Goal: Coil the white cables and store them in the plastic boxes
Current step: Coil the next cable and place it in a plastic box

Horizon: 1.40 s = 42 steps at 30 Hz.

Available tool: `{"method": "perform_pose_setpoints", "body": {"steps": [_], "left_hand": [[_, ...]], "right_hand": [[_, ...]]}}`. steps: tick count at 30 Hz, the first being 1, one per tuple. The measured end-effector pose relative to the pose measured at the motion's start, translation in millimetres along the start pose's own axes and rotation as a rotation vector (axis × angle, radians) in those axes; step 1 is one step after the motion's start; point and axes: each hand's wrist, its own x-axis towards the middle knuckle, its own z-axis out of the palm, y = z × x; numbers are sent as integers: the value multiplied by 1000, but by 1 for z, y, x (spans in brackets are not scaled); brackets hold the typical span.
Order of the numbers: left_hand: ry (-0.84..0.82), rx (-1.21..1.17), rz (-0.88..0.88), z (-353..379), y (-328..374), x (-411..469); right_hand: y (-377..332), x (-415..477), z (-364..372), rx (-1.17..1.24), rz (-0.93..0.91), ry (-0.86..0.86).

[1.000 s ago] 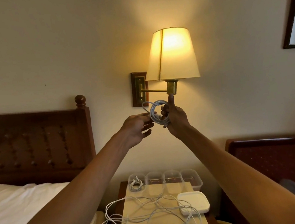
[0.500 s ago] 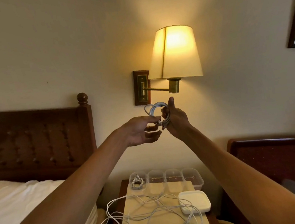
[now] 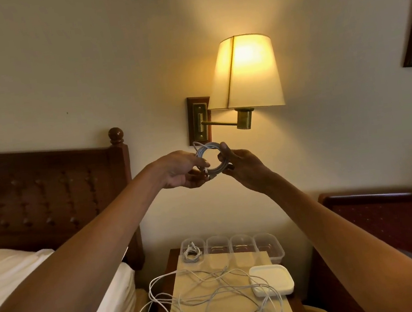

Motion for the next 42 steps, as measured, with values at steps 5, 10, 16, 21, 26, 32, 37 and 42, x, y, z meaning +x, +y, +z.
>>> {"method": "perform_pose_setpoints", "body": {"steps": [5, 10, 16, 21, 26, 32, 37, 42], "left_hand": [[111, -4, 75, -1, -3, 1], [184, -72, 107, 9, -7, 2], [144, -201, 111, 24, -10, 0], [117, -54, 110, 25, -19, 3], [161, 88, 208, 12, -23, 7], [204, 307, 326, 7, -24, 7], [199, 178, 257, 5, -34, 13], [113, -43, 212, 7, -51, 17]], "right_hand": [[6, -4, -3, -58, -35, -79], [11, 0, -2, -8, -67, 11], [15, 5, 3, 167, -57, 199], [13, 10, 5, 275, 5, 235], [15, 6, 6, 314, 25, 168], [12, 6, 4, 270, 38, 126], [17, -1, 4, 183, 69, 73], [26, -9, -5, 136, 124, 29]]}}
